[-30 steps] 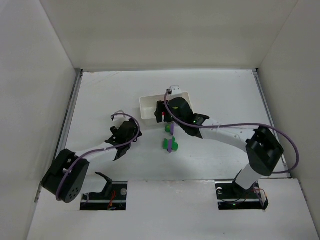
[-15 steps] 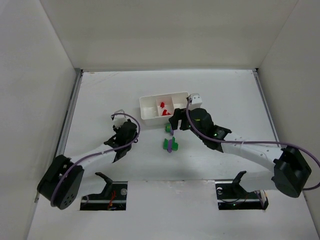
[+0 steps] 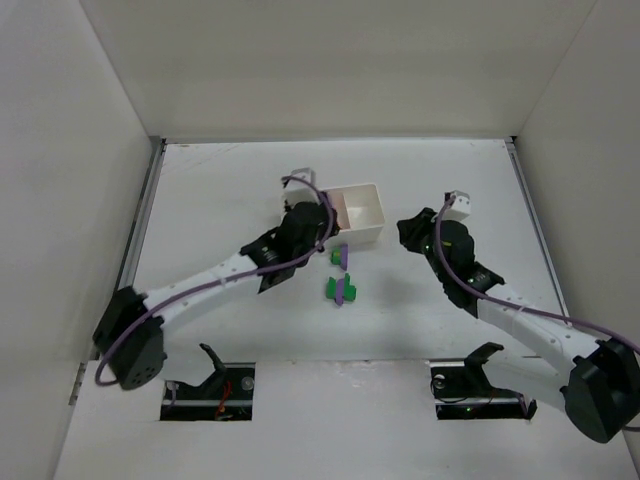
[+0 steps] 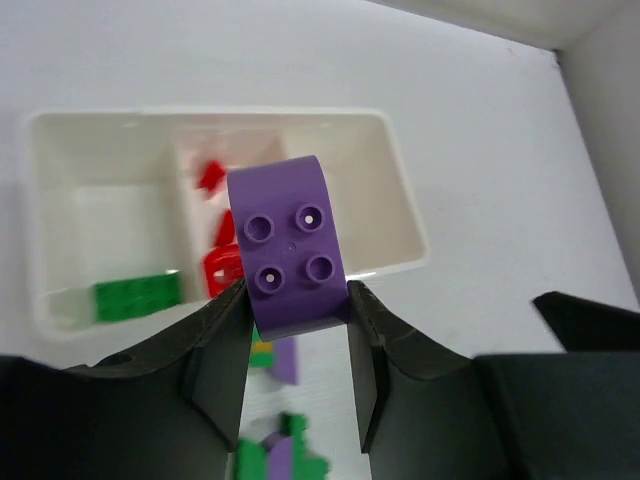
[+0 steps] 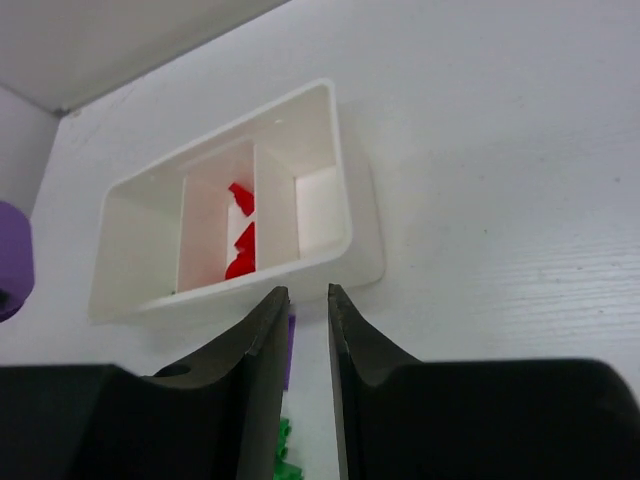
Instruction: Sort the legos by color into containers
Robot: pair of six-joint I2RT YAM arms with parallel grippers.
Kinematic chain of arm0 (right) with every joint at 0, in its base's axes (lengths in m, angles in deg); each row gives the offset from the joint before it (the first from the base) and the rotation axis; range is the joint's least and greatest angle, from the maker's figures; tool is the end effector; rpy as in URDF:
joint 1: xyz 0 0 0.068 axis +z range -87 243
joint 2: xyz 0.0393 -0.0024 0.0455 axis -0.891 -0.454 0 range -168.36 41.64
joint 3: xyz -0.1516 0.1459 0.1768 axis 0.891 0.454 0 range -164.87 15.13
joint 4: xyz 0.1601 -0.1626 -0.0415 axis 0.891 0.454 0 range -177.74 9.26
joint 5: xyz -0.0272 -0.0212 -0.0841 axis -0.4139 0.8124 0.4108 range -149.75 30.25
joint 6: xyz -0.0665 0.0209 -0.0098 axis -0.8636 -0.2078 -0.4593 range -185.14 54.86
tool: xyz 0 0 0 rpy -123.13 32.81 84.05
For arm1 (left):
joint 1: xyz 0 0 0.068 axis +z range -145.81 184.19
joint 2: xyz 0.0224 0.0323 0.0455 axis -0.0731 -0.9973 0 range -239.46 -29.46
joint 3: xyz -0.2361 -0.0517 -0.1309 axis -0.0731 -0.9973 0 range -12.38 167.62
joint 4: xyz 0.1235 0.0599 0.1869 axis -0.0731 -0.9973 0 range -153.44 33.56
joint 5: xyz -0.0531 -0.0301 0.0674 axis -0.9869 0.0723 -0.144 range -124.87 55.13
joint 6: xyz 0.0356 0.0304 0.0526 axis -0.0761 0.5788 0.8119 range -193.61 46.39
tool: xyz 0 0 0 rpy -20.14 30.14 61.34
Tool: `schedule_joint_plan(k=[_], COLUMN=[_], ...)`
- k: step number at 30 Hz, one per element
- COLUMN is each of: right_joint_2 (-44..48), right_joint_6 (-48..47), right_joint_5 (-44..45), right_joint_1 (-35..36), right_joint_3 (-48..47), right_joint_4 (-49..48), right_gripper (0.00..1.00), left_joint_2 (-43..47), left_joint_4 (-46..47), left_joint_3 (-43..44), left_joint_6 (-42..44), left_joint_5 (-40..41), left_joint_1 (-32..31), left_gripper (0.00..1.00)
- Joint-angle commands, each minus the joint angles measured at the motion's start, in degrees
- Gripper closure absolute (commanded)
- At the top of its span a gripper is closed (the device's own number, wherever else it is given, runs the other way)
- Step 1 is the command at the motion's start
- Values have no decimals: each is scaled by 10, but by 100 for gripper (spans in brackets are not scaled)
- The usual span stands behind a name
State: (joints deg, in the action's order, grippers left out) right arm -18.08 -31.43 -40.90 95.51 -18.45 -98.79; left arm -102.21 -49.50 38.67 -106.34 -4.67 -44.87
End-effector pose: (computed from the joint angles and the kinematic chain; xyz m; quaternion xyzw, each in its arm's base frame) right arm 0.2020 0.1067 0.2698 0.1078 0.7821 0.2188 0.5735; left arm 0.2059 -0.1934 0.3130 -0.0487 0.7795 -0.2299 0.5806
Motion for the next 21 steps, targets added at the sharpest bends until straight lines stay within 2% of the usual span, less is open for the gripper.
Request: schedule_joint_plan(k=[1, 4, 9, 16, 19, 21], right_joint_2=[25, 32, 56, 58, 54, 49], right_joint_6=[52, 57, 59, 59, 57, 52], right_joint_5=[-8, -3, -1, -8, -8, -8], right_joint_1=[-27, -43, -47, -49, -48, -48], right_joint_3=[17, 23, 32, 32, 30, 28], right_joint_4=[-36, -33, -35, -35, -35, -36], right_gripper=[72, 69, 65, 62, 58, 51], left_joint_2=[-115, -210, -320, -380, -388, -390], left_joint_4=[45, 45, 43, 36, 34, 32], left_joint_3=[104, 193, 294, 338, 339, 339], left_joint_6=[43, 47, 46, 43, 41, 40], left_joint_5=[-74, -94, -111, -99, -88, -78], left_joint_1=[-11, -6, -2, 9, 10, 11], left_gripper=[80, 80, 79, 78, 68, 60])
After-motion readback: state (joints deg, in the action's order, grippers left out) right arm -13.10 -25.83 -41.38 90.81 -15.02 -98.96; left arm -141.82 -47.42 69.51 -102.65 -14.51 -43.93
